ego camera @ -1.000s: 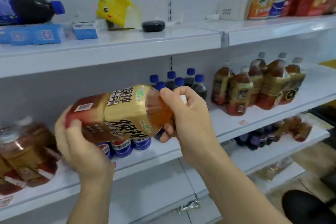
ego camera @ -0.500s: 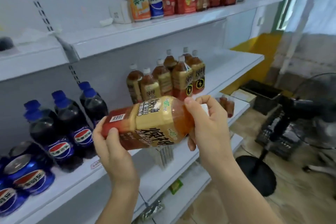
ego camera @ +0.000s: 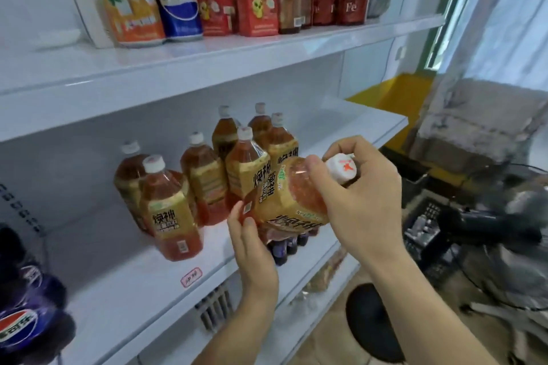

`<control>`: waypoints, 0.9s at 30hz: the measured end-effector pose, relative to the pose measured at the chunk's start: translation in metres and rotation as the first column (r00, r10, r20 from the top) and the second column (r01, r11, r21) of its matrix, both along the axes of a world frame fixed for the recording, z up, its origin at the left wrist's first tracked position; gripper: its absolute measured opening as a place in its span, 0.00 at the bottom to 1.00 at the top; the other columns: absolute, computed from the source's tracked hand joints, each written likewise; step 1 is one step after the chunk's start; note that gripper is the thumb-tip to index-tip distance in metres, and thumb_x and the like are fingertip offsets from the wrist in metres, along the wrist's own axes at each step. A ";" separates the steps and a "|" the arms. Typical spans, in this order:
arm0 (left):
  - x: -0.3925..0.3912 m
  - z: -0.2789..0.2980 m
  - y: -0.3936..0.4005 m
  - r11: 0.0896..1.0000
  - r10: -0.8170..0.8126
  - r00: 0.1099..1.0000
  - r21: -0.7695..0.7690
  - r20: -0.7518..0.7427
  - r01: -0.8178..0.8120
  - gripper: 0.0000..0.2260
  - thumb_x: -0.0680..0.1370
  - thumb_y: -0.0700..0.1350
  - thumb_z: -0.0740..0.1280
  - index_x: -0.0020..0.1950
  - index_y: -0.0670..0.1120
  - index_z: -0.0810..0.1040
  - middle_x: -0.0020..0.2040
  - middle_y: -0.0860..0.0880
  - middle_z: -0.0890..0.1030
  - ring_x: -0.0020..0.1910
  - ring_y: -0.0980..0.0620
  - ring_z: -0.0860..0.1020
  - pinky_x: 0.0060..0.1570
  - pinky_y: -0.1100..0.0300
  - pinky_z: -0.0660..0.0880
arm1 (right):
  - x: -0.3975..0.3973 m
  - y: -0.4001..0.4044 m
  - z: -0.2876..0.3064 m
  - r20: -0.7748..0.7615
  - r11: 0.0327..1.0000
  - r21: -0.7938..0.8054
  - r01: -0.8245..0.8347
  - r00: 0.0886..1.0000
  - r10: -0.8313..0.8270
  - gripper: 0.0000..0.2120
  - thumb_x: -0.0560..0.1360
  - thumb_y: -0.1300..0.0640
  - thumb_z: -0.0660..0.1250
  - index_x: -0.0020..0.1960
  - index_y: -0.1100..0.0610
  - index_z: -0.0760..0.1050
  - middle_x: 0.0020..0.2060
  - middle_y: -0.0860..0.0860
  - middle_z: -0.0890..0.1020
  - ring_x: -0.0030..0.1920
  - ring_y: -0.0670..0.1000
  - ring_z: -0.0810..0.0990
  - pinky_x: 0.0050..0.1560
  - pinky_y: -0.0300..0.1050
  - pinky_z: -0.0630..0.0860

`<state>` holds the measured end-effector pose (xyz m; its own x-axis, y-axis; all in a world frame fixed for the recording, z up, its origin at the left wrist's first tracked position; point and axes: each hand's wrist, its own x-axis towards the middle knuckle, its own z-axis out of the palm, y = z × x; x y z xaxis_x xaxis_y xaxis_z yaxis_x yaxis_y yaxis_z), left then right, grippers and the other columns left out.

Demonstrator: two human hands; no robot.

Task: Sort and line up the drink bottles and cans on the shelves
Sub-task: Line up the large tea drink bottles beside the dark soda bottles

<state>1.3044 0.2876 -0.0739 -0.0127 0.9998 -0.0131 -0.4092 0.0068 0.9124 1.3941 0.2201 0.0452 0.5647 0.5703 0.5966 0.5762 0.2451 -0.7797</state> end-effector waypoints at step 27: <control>0.202 -0.020 0.106 0.963 -0.261 0.750 -0.112 -0.608 0.245 0.27 0.77 0.49 0.64 0.77 0.49 0.69 0.71 0.55 0.75 0.69 0.59 0.74 0.72 0.53 0.71 | 0.240 0.298 -0.025 0.250 0.831 -0.472 -0.294 0.860 0.446 0.19 0.72 0.49 0.72 0.37 0.67 0.76 0.32 0.61 0.79 0.34 0.61 0.77 0.33 0.47 0.69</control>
<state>1.5067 0.3940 -0.0941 0.2269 0.9672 -0.1146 0.2558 0.0543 0.9652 1.6342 0.5182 0.0207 0.0683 0.9241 0.3760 0.7492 0.2014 -0.6310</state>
